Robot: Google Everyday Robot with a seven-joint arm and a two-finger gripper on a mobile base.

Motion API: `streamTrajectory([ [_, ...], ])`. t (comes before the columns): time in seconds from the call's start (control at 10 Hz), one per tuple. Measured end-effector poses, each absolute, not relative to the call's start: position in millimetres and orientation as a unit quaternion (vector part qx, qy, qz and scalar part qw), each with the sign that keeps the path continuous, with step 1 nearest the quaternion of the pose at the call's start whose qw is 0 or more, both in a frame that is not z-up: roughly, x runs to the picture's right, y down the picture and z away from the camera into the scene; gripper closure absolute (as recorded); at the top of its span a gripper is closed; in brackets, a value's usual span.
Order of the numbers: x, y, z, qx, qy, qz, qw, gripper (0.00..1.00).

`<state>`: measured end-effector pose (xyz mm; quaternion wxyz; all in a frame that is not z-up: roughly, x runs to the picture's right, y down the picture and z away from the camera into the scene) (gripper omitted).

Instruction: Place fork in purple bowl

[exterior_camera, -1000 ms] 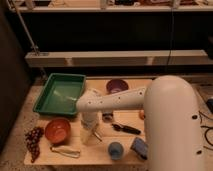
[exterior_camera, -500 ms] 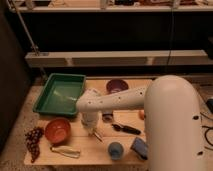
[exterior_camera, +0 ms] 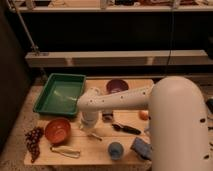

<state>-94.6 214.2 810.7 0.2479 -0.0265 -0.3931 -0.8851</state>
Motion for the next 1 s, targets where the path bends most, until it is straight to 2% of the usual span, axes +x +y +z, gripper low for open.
streamTrajectory([
  [0.3, -80, 157, 783, 0.011, -0.395, -0.882, 0.256, 0.99],
  [0.6, -68, 110, 785, 0.033, -0.393, -0.880, 0.264, 0.99],
  [1.0, -65, 106, 785, 0.032, -0.392, -0.881, 0.263, 0.99],
])
